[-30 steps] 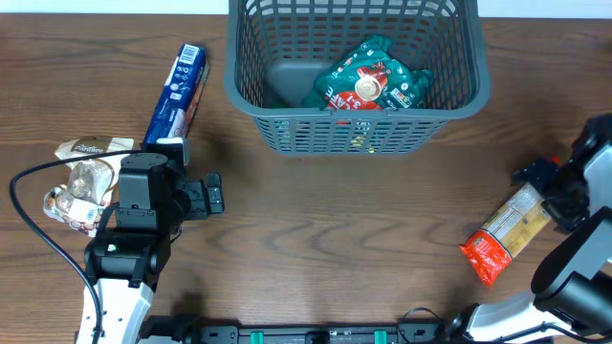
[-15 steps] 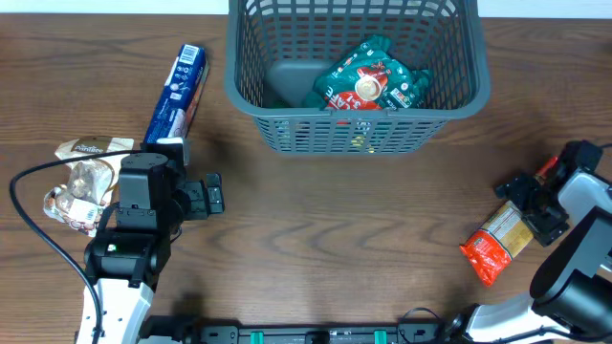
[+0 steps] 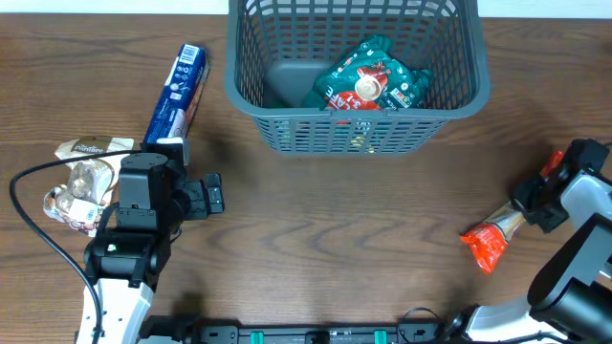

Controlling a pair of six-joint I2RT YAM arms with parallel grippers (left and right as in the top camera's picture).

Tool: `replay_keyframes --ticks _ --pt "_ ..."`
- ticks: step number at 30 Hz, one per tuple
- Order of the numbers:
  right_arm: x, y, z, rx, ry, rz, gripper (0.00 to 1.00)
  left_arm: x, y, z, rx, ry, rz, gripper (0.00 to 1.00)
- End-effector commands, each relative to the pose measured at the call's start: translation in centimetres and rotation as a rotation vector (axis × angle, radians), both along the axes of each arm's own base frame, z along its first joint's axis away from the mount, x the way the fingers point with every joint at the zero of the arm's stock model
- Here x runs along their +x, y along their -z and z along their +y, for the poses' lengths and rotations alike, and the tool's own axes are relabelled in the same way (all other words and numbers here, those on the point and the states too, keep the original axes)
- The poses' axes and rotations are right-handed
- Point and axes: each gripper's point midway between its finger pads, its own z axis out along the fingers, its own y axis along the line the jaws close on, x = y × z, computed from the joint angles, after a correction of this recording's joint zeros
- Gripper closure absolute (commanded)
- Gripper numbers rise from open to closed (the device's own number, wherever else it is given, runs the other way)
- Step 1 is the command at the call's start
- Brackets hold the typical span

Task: Pack container
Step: 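Grasp the orange spaghetti pack with the right gripper and lift it, then carry the spaghetti pack over the basket and release it inside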

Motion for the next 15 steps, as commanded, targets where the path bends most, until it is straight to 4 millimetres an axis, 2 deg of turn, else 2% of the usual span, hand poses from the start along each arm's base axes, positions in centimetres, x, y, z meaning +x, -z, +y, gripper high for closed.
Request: replay_keyframes --ticks 1,4,7,11,15 --pt "2.9 -1.5 1.3 0.093 -0.042 -0.109 0.99 0.3 -0.9 -0.3 -0.001 0.018 -0.022 0.01" --pt "6.1 -6.4 0.9 0.037 -0.119 -0.228 0.99 0.3 -0.9 -0.3 -0.001 0.018 -0.022 0.01" --pt "9.0 -13.0 1.0 -0.060 -0.221 -0.352 0.99 0.3 -0.9 -0.2 -0.001 0.018 -0.022 0.02" --pt "12.2 -23.9 2.7 -0.218 -0.377 -0.538 0.99 0.3 -0.9 -0.3 -0.001 0.018 -0.022 0.01" --pt "13.7 -33.4 5.3 -0.350 -0.510 -0.689 0.99 0.3 -0.9 -0.3 -0.001 0.018 -0.022 0.01"
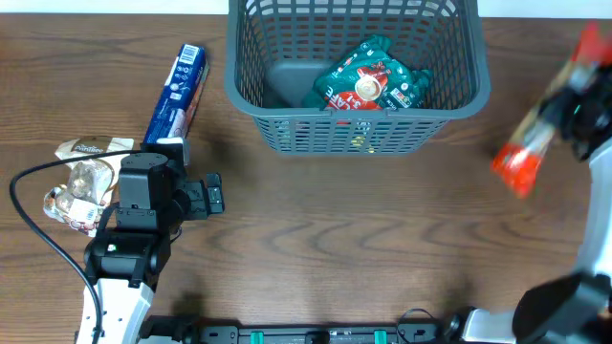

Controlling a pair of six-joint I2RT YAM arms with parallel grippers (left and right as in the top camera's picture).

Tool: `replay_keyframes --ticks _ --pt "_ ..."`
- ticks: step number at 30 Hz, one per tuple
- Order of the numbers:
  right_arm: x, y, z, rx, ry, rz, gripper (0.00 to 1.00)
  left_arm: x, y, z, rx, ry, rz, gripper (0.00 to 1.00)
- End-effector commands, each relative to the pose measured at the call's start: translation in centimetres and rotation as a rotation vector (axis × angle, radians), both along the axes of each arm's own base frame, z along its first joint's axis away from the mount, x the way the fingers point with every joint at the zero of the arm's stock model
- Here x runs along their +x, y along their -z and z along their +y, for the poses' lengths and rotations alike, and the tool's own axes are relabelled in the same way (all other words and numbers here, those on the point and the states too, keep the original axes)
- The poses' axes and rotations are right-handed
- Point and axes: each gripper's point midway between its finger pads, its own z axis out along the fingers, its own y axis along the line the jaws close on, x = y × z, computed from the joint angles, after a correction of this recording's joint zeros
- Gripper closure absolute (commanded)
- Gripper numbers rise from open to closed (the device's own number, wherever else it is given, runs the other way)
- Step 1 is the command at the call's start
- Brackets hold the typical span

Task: Pack container
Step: 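Carry the spaghetti pack over the basket and release it inside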

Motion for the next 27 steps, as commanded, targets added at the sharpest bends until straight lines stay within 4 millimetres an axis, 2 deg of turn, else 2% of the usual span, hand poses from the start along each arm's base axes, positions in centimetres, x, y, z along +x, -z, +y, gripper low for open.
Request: replay_keyframes --ticks 1,2,5,8,10,13,15,17,20,22,25,27 --pt "0.7 -11.5 3.5 -0.172 -0.173 -0.228 0.99 0.3 -0.9 -0.3 -0.001 0.018 -0.023 0.01" --pt "1.0 -13.5 4.6 -0.218 -0.219 -0.266 0.99 0.3 -0.9 -0.3 -0.001 0.018 -0.023 0.01" --pt "1.3 -17.6 6.7 -0.343 -0.293 -0.333 0.99 0.3 -0.9 -0.3 -0.001 0.018 -0.023 0.01" --pt "1.7 -20.1 9.8 -0.481 -0.438 -0.379 0.99 0.3 -0.9 -0.2 -0.001 0.018 -0.023 0.01" --pt "2.0 -20.7 12.9 -0.600 -0.612 -0.400 0.99 0.3 -0.9 -0.2 -0.001 0.018 -0.023 0.01" --pt "1.9 -20.7 19.0 -0.786 -0.949 -0.451 0.99 0.3 -0.9 -0.2 -0.001 0.018 -0.023 0.01" --pt "2.0 -20.7 22.0 -0.868 -1.076 -0.493 0.99 0.3 -0.9 -0.2 -0.001 0.018 -0.023 0.01" --pt "2.4 -21.1 24.5 -0.877 -1.122 -0.544 0.99 0.3 -0.9 -0.3 -0.001 0.018 -0.023 0.01" --pt "3.1 -20.3 27.8 -0.850 -1.201 -0.585 0.99 0.3 -0.9 -0.3 -0.001 0.018 -0.022 0.02" --pt "3.4 -18.8 29.8 -0.810 -1.268 -0.584 0.99 0.3 -0.9 -0.3 -0.001 0.018 -0.023 0.02" --pt "4.1 -15.3 32.2 -0.746 -1.357 -0.521 0.99 0.3 -0.9 -0.3 -0.001 0.018 -0.023 0.02" --pt "4.5 -11.8 33.6 -0.703 -1.428 -0.437 0.99 0.3 -0.9 -0.3 -0.001 0.018 -0.023 0.01"
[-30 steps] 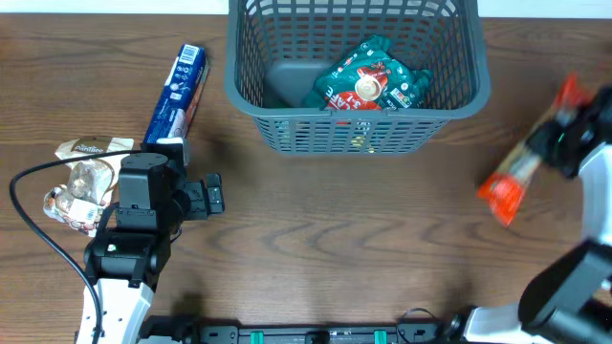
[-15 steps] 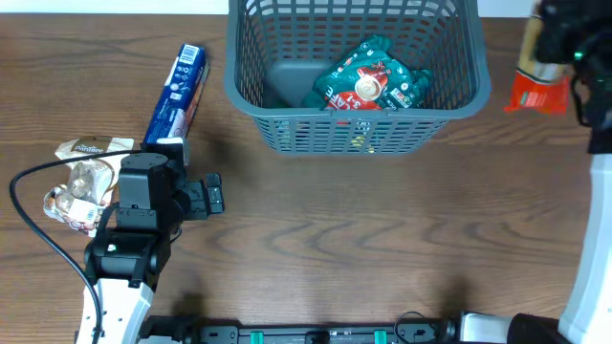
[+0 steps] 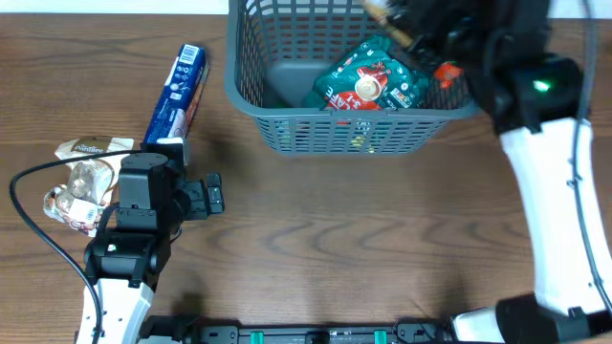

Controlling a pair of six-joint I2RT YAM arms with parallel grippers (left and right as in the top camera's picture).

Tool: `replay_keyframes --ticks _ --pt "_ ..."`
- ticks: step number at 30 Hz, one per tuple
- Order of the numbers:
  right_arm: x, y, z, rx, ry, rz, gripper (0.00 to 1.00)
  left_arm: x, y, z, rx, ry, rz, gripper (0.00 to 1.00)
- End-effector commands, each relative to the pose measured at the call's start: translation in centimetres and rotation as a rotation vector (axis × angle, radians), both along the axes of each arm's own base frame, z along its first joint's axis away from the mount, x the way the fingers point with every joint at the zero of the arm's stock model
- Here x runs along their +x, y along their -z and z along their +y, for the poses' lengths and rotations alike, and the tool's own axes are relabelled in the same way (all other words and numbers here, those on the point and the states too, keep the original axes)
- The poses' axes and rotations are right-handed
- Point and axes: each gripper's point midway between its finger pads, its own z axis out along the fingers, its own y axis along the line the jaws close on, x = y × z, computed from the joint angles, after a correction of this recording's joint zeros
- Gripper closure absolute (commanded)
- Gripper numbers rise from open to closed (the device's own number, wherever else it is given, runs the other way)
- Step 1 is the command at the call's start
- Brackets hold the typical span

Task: Pack container
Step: 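Carry the spaghetti pack over the basket and release it inside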

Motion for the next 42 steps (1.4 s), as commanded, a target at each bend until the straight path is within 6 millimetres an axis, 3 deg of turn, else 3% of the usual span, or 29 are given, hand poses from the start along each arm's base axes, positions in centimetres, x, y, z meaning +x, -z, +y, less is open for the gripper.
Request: replay_keyframes --ticks 1,8,12,15,19,21,22,27,30,33,37,38,40,42 --pt "0.4 2.7 2.7 -0.042 -0.096 0.057 0.99 0.3 -0.9 -0.2 -0.001 0.018 -0.022 0.01" --pt "0.7 13.9 4.4 -0.166 -0.173 0.351 0.99 0.3 -0.9 -0.2 -0.001 0.018 -0.022 0.01" --pt "0.5 18.1 4.3 -0.201 -0.174 0.472 0.99 0.3 -0.9 -0.2 -0.001 0.018 -0.022 0.01" --pt "0.4 20.0 4.1 -0.218 -0.170 0.525 0.98 0.2 -0.8 -0.2 -0.001 0.018 -0.016 0.02" --pt "0.4 20.0 4.1 -0.218 -0.170 0.526 0.82 0.0 -0.6 -0.2 0.001 0.018 -0.003 0.02" --pt "0.4 19.8 4.1 -0.216 -0.170 0.520 0.48 -0.1 -0.5 -0.2 0.001 0.018 0.002 0.01" --pt "0.3 19.6 4.1 -0.216 -0.170 0.517 0.41 -0.1 -0.5 -0.2 0.001 0.018 0.004 0.01" --pt "0.7 17.2 4.3 -0.158 -0.120 0.476 0.01 -0.1 -0.5 -0.2 0.001 0.018 0.004 0.02" --pt "1.6 13.8 4.2 -0.085 -0.067 0.406 0.01 -0.1 -0.5 -0.2 0.001 0.018 0.004 0.01" --pt "2.9 8.2 3.3 0.047 0.029 0.305 0.01 -0.1 -0.5 -0.2 0.001 0.018 0.003 0.01" --pt "4.6 -0.5 -2.0 0.285 0.272 0.169 0.01 0.1 -1.6 -0.2 -0.001 0.017 -0.018 0.01" --pt "4.7 -1.8 -3.4 0.332 0.327 0.154 0.01 0.2 -2.2 -0.2 -0.001 0.017 -0.022 0.01" --pt "4.4 -4.4 -8.3 0.460 0.495 0.136 0.01 0.6 -4.0 0.2 -0.021 -0.019 -0.028 0.02" --pt "3.5 -5.3 -12.3 0.534 0.609 0.143 0.01 1.0 -6.4 0.9 -0.032 -0.059 -0.017 0.01"
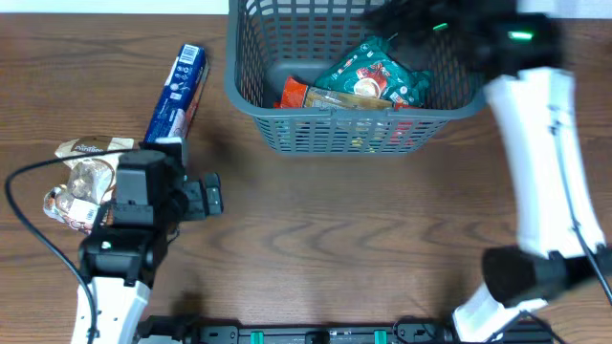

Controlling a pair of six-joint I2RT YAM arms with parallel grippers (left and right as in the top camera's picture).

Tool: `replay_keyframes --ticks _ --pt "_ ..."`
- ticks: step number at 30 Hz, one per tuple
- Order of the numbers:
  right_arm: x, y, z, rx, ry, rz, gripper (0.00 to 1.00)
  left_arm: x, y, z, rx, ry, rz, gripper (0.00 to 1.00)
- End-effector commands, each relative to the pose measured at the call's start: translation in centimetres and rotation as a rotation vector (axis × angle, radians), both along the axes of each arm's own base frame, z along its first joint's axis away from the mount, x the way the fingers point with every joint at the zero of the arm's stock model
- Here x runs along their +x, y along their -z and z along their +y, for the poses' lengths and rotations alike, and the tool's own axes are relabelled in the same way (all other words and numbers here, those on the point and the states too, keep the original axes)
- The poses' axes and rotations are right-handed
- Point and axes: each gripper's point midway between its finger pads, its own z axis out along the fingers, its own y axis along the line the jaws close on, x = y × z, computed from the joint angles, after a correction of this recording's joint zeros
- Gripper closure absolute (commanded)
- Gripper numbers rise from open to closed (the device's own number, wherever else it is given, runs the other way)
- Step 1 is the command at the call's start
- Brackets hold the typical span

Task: Pack container
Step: 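Carry the spaghetti pack over the basket and release it inside, then reach the left gripper to the blue-white box and grasp it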

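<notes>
The grey mesh basket [287,139] stands at the table's far middle. Inside lie a green snack packet [373,72] and an orange-red packet [311,96], flat along the front wall. My right gripper [406,24] hovers over the basket's back right as a dark blur, apart from the orange packet; its fingers cannot be made out. My left gripper [212,194] rests low at the left, open and holding nothing. A blue packet [177,91] lies just beyond it.
A clear bag of light-coloured snacks [81,182] lies at the far left, partly under the left arm and its cable. The right arm's white link [535,162] slants across the table's right side.
The orange-red packet, then held at the basket's right rim by my right gripper, now lies in the basket beside the green packet. The right gripper has shifted slightly. The left arm barely moved.
My right gripper gripped the orange-red packet on the table at the right. It then held the packet up in the air at the far right, then over the basket's right rim. Now the packet lies inside the basket. The left arm stayed put throughout.
</notes>
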Motion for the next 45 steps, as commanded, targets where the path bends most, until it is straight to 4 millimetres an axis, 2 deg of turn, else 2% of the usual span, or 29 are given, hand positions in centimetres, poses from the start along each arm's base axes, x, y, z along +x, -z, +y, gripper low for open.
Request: replay_keyframes --ticks 1,3,5,8,12,16,22,27,37,45 --pt "-1.9 -2.7 -7.9 0.226 0.311 0.038 0.01 1.7 -5.5 1.0 -0.024 -0.057 -0.059 0.01" --pt "-3.1 -1.8 -11.8 0.251 0.418 0.090 0.01 2.4 -7.9 2.3 -0.019 -0.098 -0.033 0.02" --pt "-4.3 -0.4 -14.8 0.254 0.497 0.150 0.01 3.1 -9.7 3.6 0.006 -0.114 0.001 0.02" --pt "-6.1 2.5 -19.0 0.256 0.617 0.260 0.01 5.3 -11.5 5.9 0.054 -0.117 0.053 0.01" --pt "-7.6 5.6 -22.8 0.237 0.743 0.354 0.01 9.1 -11.4 8.0 0.097 -0.097 0.080 0.02" --pt "-8.7 8.9 -25.5 0.233 0.829 0.457 0.01 12.6 -9.0 8.9 0.110 -0.075 0.135 0.01" --pt "-8.7 13.0 -26.7 0.242 0.858 0.577 0.01 15.1 -3.5 9.2 0.139 0.007 0.250 0.01" --pt "-8.3 15.1 -26.8 0.243 0.859 0.629 0.01 16.2 0.6 9.3 0.156 0.073 0.332 0.02" --pt "-7.9 15.8 -27.0 0.245 0.857 0.641 0.01 18.1 8.5 8.6 0.147 0.136 0.462 0.01" --pt "-7.9 15.8 -27.0 0.245 0.857 0.640 0.01 18.5 14.2 7.2 0.185 0.178 0.560 0.01"
